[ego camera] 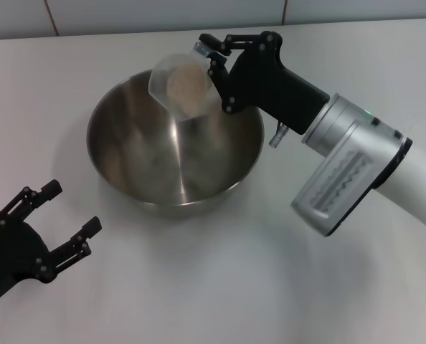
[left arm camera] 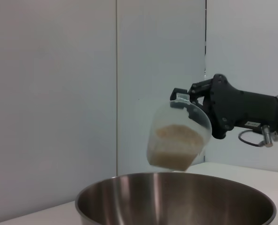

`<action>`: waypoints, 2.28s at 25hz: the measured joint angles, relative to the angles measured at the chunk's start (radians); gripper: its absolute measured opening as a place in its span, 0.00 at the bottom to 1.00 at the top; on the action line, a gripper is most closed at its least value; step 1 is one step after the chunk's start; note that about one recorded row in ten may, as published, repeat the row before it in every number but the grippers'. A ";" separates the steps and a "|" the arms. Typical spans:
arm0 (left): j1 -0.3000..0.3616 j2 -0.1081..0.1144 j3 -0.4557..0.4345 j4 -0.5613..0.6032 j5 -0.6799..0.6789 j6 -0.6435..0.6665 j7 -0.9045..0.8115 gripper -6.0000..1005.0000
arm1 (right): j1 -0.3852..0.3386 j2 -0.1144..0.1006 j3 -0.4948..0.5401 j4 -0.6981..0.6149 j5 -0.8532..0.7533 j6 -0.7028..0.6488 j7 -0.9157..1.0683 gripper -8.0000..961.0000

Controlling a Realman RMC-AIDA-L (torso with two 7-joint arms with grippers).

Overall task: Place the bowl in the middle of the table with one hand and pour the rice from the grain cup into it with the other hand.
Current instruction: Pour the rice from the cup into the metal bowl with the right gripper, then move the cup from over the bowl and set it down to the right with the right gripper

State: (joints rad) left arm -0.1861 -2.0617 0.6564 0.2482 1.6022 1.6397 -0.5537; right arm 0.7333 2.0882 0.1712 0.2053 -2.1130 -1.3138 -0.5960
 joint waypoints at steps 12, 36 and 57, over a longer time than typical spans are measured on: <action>0.007 0.000 -0.001 -0.001 -0.006 -0.002 0.001 0.84 | 0.000 0.003 0.002 0.102 -0.003 0.079 -0.807 0.04; 0.006 -0.001 -0.001 -0.011 -0.005 -0.003 0.002 0.84 | 0.018 0.002 0.011 0.087 -0.071 0.067 -1.399 0.04; 0.004 -0.002 -0.001 -0.014 0.002 -0.003 0.002 0.84 | -0.024 0.002 0.045 0.125 -0.086 0.044 -0.975 0.04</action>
State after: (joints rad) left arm -0.1824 -2.0633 0.6550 0.2347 1.6045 1.6367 -0.5522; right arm 0.7090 2.0903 0.2158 0.3304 -2.1994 -1.2702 -1.5713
